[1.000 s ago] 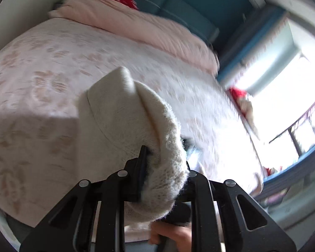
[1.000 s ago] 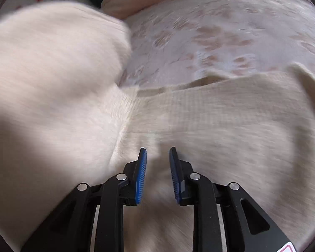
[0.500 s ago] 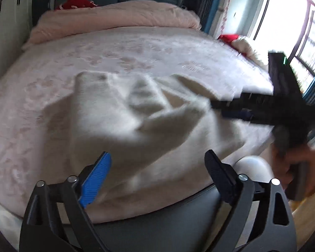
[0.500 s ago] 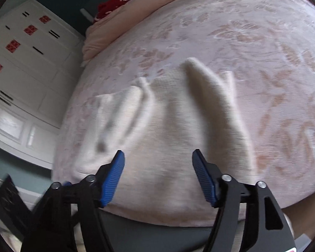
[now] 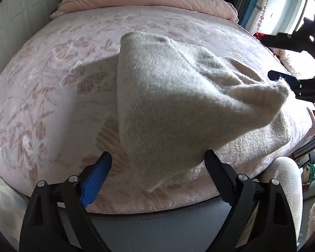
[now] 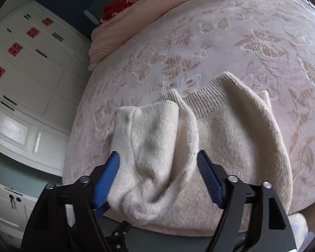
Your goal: Fold small clothes
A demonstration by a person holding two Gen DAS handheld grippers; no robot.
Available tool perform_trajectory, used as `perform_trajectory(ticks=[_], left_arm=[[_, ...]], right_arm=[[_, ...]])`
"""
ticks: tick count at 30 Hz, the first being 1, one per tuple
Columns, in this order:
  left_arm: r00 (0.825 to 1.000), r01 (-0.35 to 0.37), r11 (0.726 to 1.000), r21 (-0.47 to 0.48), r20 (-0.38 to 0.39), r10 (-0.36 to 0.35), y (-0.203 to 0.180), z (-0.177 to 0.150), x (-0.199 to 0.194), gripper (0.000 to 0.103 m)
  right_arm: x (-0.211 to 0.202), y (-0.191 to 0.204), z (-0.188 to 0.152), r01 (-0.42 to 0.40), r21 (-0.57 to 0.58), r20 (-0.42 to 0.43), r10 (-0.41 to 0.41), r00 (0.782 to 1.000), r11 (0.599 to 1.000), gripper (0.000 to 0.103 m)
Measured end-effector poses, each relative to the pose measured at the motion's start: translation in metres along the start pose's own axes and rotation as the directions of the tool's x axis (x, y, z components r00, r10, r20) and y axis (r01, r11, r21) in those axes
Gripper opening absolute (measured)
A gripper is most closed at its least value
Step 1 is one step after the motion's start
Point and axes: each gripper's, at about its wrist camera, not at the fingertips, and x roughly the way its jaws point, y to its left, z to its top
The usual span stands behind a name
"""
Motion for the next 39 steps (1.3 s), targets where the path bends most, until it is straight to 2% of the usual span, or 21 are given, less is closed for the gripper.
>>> perform_trajectory(ticks=[3, 5, 7, 8, 9, 12, 13, 15, 17, 19, 21, 23, 24, 26, 28, 32, 34, 35, 36, 37, 39], left_arm=[[1.000, -0.013, 1.000, 0.027, -0.005, 0.013, -0.002, -0.001, 0.005, 0.086], [1.000, -0.014, 0.999, 0.039, -0.005, 0.014, -0.001, -0.002, 0.007, 0.084], [1.000, -0.006, 0.999, 0.041, -0.016, 0.007, 0.001, -0.002, 0.010, 0.081], [1.000, -0.007, 0.999, 0.037, -0.024, 0.007, 0.002, -0.002, 0.012, 0.081], [0.999, -0.008, 0.999, 0.031, -0.031, 0.008, 0.004, -0.001, 0.013, 0.080], [1.000, 0.005, 1.000, 0.018, -0.018, -0.004, 0.005, 0.003, 0.009, 0.080], [1.000, 0.000, 1.000, 0.021, -0.014, 0.000, 0.005, 0.006, 0.009, 0.079], [1.000, 0.018, 1.000, 0.016, -0.015, -0.018, 0.003, 0.010, 0.009, 0.078], [0.999, 0.042, 0.999, -0.002, -0.027, -0.042, 0.002, 0.011, 0.014, 0.078], [0.998, 0.054, 0.998, -0.015, -0.039, -0.055, -0.003, 0.011, 0.020, 0.078], [0.997, 0.056, 0.998, 0.004, -0.050, -0.055, -0.012, 0.009, 0.025, 0.078], [0.997, 0.045, 0.998, 0.037, -0.057, -0.043, -0.021, 0.007, 0.029, 0.078], [0.998, 0.036, 0.998, 0.053, -0.058, -0.033, -0.025, 0.006, 0.029, 0.077], [0.998, 0.027, 0.998, 0.057, -0.060, -0.023, -0.025, 0.005, 0.028, 0.077], [0.998, 0.018, 0.999, 0.044, -0.066, -0.015, -0.022, 0.005, 0.030, 0.077], [0.997, 0.015, 1.000, 0.006, -0.071, -0.015, -0.018, 0.005, 0.031, 0.078], [0.998, 0.006, 1.000, 0.016, -0.068, -0.005, -0.020, 0.003, 0.031, 0.078], [0.998, 0.002, 1.000, 0.025, -0.069, 0.000, -0.022, 0.002, 0.031, 0.078], [0.997, -0.003, 0.999, 0.033, -0.072, 0.006, -0.022, 0.002, 0.031, 0.078], [0.997, -0.007, 0.999, 0.036, -0.074, 0.009, -0.022, 0.002, 0.032, 0.078], [0.997, -0.010, 0.999, 0.035, -0.077, 0.012, -0.022, 0.001, 0.031, 0.078]], right_arm=[[0.034, -0.011, -0.007, 0.028, 0.036, -0.125, -0.024, 0.992, 0.999, 0.081], [0.056, -0.012, -0.015, -0.001, 0.072, -0.166, 0.013, 0.986, 0.997, 0.081], [0.072, -0.003, -0.022, -0.018, 0.067, -0.188, 0.031, 0.982, 0.998, 0.059], [0.080, 0.004, -0.024, -0.007, 0.044, -0.197, 0.015, 0.980, 0.999, 0.029], [0.079, 0.010, -0.023, 0.008, 0.024, -0.185, -0.004, 0.983, 1.000, 0.019], [0.035, 0.025, -0.009, -0.072, 0.001, -0.051, 0.072, 0.996, 0.997, 0.015], [0.015, 0.028, -0.005, -0.094, -0.017, -0.005, 0.094, 0.996, 0.995, 0.015], [-0.031, 0.027, -0.004, -0.050, -0.082, 0.103, 0.058, 0.993, 0.995, 0.015], [-0.048, 0.003, -0.007, -0.001, -0.072, 0.124, 0.010, 0.992, 0.997, 0.016], [-0.034, -0.040, -0.014, 0.064, -0.026, 0.070, -0.062, 0.996, 0.998, 0.019], [-0.003, -0.089, -0.030, 0.167, 0.044, -0.049, -0.165, 0.985, 0.985, 0.026], [-0.006, -0.113, -0.044, 0.085, 0.151, -0.031, -0.082, 0.996, 0.985, 0.028], [-0.018, -0.114, -0.046, 0.068, 0.165, 0.014, -0.072, 0.997, 0.984, 0.034], [-0.040, -0.101, -0.044, 0.126, 0.127, 0.095, -0.138, 0.986, 0.984, 0.039], [-0.056, -0.087, -0.037, 0.133, 0.073, 0.146, -0.142, 0.979, 0.988, 0.046], [-0.047, -0.072, -0.027, 0.113, -0.015, 0.112, -0.110, 0.988, 0.994, 0.068], [-0.024, -0.075, -0.029, 0.128, -0.019, 0.061, -0.127, 0.990, 0.992, 0.070], [-0.006, -0.083, -0.028, 0.143, -0.001, 0.026, -0.143, 0.989, 0.990, 0.065], [0.002, -0.088, -0.031, 0.137, 0.008, 0.017, -0.137, 0.990, 0.991, 0.033], [0.009, -0.088, -0.029, 0.126, 0.015, 0.015, -0.126, 0.992, 0.992, 0.012], [-0.006, -0.080, -0.019, 0.096, 0.014, 0.070, -0.097, 0.993, 0.995, 0.009]])
